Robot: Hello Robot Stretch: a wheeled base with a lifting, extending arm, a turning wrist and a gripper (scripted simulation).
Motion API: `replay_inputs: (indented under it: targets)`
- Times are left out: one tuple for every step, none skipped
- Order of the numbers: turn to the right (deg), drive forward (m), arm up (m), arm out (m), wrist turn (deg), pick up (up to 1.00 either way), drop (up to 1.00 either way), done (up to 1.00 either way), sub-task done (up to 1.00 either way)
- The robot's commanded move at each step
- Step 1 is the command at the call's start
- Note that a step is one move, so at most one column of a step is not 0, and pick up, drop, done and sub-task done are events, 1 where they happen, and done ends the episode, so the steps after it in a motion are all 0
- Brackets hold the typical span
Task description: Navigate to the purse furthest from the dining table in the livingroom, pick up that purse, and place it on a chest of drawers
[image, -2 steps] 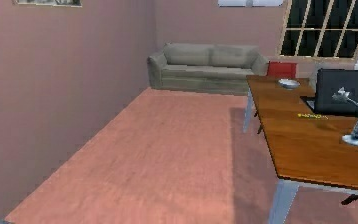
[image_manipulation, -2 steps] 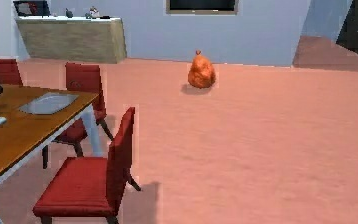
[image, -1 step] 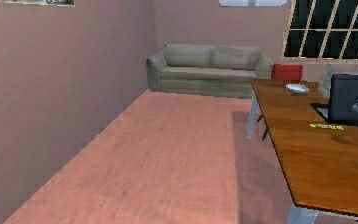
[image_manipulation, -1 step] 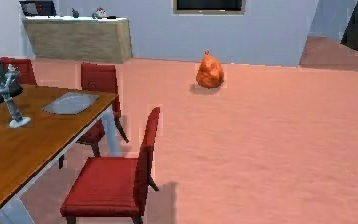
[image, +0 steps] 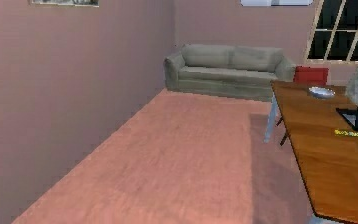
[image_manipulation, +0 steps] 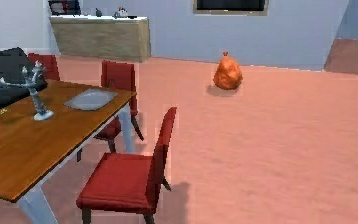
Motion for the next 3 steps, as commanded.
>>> replay_inputs:
  targets:
    - [0.0, 0.45, 0.0, 0.0, 0.0, 0.0, 0.0, 0.0, 0.0]
    - [18.0, 0.0, 0.0, 0.0, 0.0, 0.0, 0.0, 0.0, 0.0]
    - [0.0, 1.0, 0.0, 0.0, 0.0, 0.0, 0.0, 0.0, 0.0]
